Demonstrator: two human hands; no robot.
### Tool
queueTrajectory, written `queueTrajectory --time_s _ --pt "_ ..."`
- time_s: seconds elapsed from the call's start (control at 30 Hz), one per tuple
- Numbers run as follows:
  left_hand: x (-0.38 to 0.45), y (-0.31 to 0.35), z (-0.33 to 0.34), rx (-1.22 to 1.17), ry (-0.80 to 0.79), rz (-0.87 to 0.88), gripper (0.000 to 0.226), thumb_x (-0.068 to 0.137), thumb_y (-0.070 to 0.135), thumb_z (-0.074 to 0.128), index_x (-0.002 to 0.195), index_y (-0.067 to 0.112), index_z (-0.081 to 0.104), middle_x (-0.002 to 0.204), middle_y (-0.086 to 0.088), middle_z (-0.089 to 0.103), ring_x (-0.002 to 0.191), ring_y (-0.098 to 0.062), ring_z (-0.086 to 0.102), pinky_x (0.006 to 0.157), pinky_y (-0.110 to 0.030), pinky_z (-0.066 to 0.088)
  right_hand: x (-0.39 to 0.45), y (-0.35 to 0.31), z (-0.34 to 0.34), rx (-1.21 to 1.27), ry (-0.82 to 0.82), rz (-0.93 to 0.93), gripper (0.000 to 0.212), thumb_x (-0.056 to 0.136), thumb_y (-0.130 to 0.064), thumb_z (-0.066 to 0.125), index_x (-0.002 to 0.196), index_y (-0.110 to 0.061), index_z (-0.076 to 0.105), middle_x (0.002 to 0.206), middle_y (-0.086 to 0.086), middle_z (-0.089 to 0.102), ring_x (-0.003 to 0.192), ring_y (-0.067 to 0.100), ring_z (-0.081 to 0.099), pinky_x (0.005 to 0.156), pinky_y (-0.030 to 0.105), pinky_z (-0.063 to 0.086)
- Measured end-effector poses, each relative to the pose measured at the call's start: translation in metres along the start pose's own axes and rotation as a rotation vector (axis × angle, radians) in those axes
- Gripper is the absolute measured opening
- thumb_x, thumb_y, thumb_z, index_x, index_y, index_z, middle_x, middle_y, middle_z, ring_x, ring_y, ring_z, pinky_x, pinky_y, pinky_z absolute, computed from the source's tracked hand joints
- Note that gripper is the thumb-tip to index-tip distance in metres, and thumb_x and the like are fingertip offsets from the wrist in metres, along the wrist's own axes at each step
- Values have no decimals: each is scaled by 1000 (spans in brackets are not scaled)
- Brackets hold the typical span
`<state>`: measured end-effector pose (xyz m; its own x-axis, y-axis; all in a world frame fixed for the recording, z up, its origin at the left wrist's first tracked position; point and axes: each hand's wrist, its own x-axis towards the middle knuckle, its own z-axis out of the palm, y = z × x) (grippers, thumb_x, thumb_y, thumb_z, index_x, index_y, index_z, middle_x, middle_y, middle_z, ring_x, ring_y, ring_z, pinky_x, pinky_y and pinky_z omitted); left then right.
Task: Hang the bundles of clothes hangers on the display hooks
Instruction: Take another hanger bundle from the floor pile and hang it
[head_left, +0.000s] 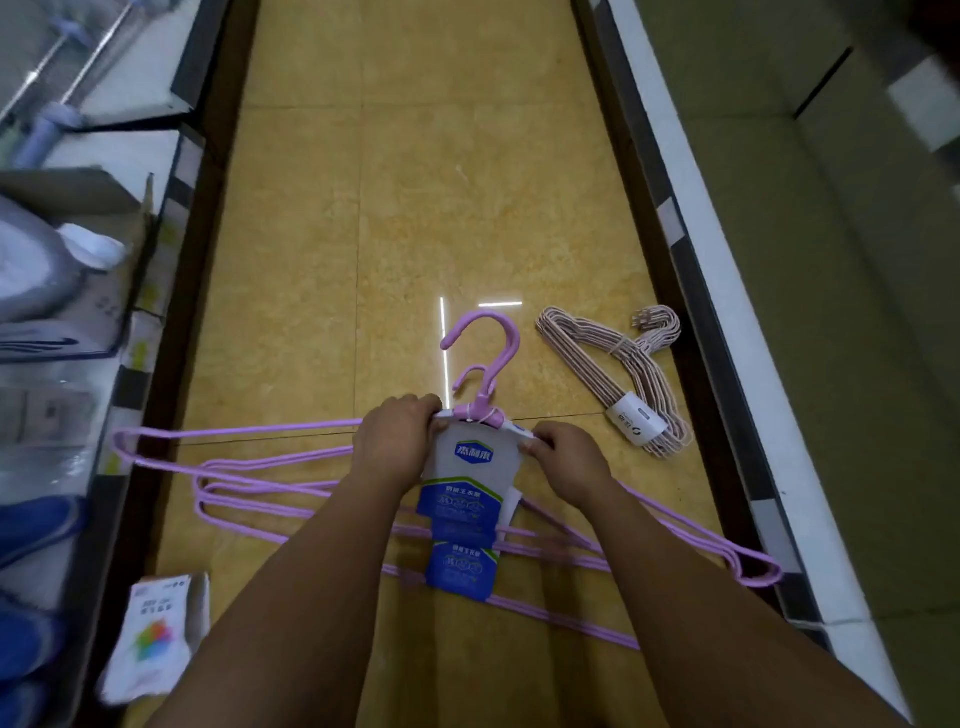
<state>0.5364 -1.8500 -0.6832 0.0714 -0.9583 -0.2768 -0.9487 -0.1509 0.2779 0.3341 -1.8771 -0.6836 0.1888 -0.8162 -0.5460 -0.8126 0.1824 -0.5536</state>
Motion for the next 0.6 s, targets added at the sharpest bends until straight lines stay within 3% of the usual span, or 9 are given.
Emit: queueTrajectory --time_s 0.13,0.2,0.27,0.43,0.6 --pt "-33 14 -70 -1 -12 -29 23 97 28 45 105 10 57 99 -12 60 95 -32 54 69 -37 36 -43 -46 -39 -47 -57 -22 13 96 -28 52 91 -16 55 83 1 55 84 24 51 63 30 31" --pt "-53 21 -105 -22 -11 -36 21 97 26 46 102 9 56 98 -13 58 96 -33 53 67 -36 33 -67 -71 -61 -73 -88 -17 23 95 -28 54 115 -17 57 106 5 61 98 26 55 71 29 36" --pt "-75 27 -146 -52 -6 -54 19 96 25 47 100 9 56 97 -12 58 95 -33 54 64 -35 31 -93 -102 -85 -136 -104 -46 34 93 -29 56 126 -24 55 120 5 60 110 28 54 81 32 42" --pt "-123 53 -244 -101 38 -112 14 95 17 46 104 15 57 98 -7 59 90 -26 54 62 -31 34 -164 -184 -137 -326 -18 -141 38 93 -40 51 128 -27 55 121 9 52 113 30 49 93 39 41" --pt "-168 73 -331 -145 105 -142 17 97 24 48 107 14 57 100 -7 60 91 -25 54 63 -32 33 -227 -248 -186 -468 91 -294 29 98 -29 47 122 -15 57 123 8 50 111 27 47 87 36 41"
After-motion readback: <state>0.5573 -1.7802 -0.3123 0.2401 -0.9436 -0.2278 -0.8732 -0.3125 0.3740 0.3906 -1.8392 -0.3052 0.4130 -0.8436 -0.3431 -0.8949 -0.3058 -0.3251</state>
